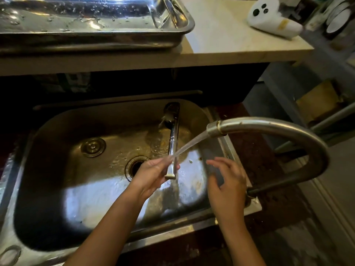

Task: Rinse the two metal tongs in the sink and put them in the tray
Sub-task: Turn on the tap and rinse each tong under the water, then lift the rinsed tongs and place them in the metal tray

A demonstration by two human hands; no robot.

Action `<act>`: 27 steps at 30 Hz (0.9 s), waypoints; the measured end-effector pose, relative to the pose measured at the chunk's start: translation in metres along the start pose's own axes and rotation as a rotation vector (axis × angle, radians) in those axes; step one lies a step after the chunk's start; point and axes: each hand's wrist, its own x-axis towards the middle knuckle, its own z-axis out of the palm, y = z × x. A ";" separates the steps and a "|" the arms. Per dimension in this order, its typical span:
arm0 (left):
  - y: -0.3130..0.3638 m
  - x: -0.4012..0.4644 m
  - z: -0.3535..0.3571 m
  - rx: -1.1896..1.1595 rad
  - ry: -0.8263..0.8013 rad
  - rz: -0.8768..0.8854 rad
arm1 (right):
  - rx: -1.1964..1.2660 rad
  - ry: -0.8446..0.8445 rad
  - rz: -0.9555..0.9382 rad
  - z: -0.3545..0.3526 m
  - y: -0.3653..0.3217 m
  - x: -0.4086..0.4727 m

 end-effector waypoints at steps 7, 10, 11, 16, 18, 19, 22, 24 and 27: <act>-0.002 -0.013 0.008 -0.045 0.057 -0.004 | -0.210 0.007 -0.078 0.010 0.007 -0.030; -0.002 -0.023 0.008 -0.041 0.080 0.003 | -0.257 0.060 -0.128 0.011 0.004 -0.028; -0.002 -0.027 0.008 -0.037 0.085 0.010 | -0.254 0.067 -0.151 0.012 0.000 -0.025; 0.001 -0.056 0.005 0.046 0.159 0.080 | 0.161 -0.354 0.157 0.030 -0.031 0.005; 0.001 -0.068 0.006 0.072 0.210 0.113 | 0.259 -0.464 0.255 0.039 -0.040 0.016; 0.003 -0.075 0.007 0.094 0.234 0.130 | 0.286 -0.497 0.279 0.042 -0.047 0.018; 0.008 -0.093 0.008 0.288 0.324 0.212 | 0.270 -0.536 0.277 0.051 -0.063 0.018; 0.014 -0.102 0.007 0.447 0.378 0.260 | 0.242 -0.539 0.276 0.055 -0.072 0.018; 0.026 -0.114 -0.002 0.468 0.408 0.255 | 0.244 -0.585 0.266 0.056 -0.084 0.022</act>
